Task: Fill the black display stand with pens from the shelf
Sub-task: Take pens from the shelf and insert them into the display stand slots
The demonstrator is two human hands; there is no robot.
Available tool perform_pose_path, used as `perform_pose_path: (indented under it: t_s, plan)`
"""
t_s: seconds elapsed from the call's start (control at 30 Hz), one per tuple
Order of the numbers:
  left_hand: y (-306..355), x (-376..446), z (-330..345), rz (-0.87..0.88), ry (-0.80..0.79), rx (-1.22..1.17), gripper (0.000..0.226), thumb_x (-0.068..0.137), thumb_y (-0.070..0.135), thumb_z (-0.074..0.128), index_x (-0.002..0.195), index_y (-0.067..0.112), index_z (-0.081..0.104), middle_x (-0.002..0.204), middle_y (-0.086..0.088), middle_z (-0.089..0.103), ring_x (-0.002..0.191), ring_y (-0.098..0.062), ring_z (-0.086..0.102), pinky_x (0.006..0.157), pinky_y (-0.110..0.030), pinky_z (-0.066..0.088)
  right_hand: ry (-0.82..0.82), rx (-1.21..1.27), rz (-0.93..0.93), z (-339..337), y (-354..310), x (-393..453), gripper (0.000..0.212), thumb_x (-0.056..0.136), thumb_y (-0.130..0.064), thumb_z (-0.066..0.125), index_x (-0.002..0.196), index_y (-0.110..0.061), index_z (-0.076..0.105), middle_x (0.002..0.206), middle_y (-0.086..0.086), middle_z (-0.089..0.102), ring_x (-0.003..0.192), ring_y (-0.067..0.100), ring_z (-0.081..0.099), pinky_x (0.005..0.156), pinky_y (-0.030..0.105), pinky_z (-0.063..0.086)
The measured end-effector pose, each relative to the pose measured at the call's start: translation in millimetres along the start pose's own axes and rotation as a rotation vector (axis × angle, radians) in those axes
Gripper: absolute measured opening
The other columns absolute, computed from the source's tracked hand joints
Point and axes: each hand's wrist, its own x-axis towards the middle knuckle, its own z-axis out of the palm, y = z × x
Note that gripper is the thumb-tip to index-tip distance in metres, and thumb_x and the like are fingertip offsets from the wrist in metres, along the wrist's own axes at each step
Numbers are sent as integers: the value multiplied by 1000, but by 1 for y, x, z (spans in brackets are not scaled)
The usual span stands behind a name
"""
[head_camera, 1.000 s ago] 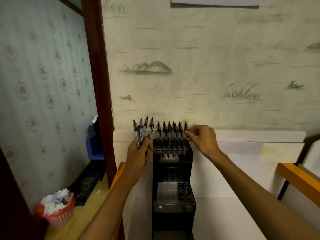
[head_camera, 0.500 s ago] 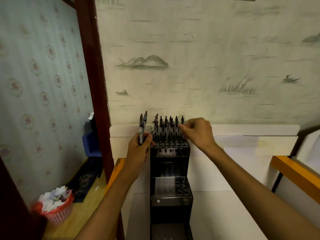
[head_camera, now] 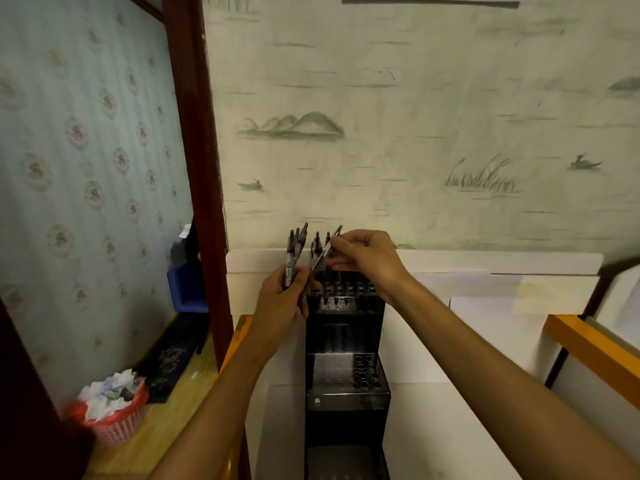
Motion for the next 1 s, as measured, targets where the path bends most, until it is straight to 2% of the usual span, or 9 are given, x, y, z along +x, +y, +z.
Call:
perform_pose_path:
  t_s: [0.1, 0.23, 0.33, 0.4, 0.53, 0.67, 0.73, 0.87, 1.0]
  plan:
    - [-5, 2, -12, -2, 103, 107, 24, 101, 39, 50, 96, 24, 68, 78, 0, 70, 45, -6, 54, 42, -17, 41, 104, -46, -74, -5, -4, 8, 18, 94, -13, 66, 97, 4, 68, 86, 20, 74, 76, 30, 75, 69, 35, 63]
    - [-10, 1, -28, 24, 130, 204, 26, 101, 45, 46, 96, 34, 69, 56, 14, 55, 50, 2, 49, 48, -13, 41, 182, -291, -248, -9, -4, 16, 12, 94, -16, 67, 95, -5, 70, 80, 10, 74, 68, 21, 74, 69, 33, 62]
    - [-11, 1, -29, 13, 113, 209, 28, 102, 44, 46, 103, 28, 69, 56, 13, 51, 55, -1, 47, 55, -19, 42, 166, -437, -336, -5, -4, 18, 13, 93, -19, 68, 95, -8, 73, 77, 4, 75, 66, 14, 73, 71, 30, 61]
    - [-11, 2, -28, 6, 127, 178, 30, 102, 39, 48, 106, 13, 63, 64, 7, 50, 61, -9, 47, 61, -29, 42, 142, -472, -371, -1, -4, 19, 12, 93, -19, 68, 95, -8, 74, 76, 2, 75, 65, 9, 72, 71, 27, 60]
    - [-8, 2, -27, -18, 138, 99, 26, 103, 30, 48, 111, 5, 49, 68, 1, 48, 59, -12, 44, 53, -26, 37, 110, -516, -377, 6, -3, 23, 12, 92, -18, 69, 96, -8, 74, 77, 2, 75, 66, 9, 72, 72, 27, 60]
    - [-7, 1, -30, -30, 133, 71, 25, 103, 27, 50, 109, 3, 51, 68, 1, 50, 55, -8, 45, 49, -22, 37, 97, -537, -340, 9, 2, 25, 14, 91, -17, 71, 96, -5, 75, 75, 4, 75, 64, 11, 72, 72, 30, 61]
    - [-8, 1, -30, 2, 155, 68, 23, 102, 29, 51, 106, 7, 56, 66, 4, 52, 54, -6, 47, 48, -20, 39, 91, -546, -348, 11, 6, 25, 13, 90, -17, 71, 95, -5, 75, 73, 4, 75, 62, 11, 72, 71, 32, 62]
    - [-6, 3, -28, 70, 207, 77, 19, 102, 36, 50, 100, 26, 66, 61, 9, 55, 53, -4, 47, 47, -17, 40, 101, -605, -352, 12, 10, 29, 14, 87, -21, 75, 92, -8, 77, 72, 4, 75, 61, 11, 72, 72, 36, 62]
    - [-4, 7, -23, 23, 176, 12, 22, 103, 36, 46, 102, 29, 67, 65, 6, 53, 52, -5, 43, 45, -18, 35, 30, -773, -339, 14, 22, 29, 17, 85, -27, 77, 82, -11, 79, 69, 2, 74, 61, 10, 70, 72, 37, 61]
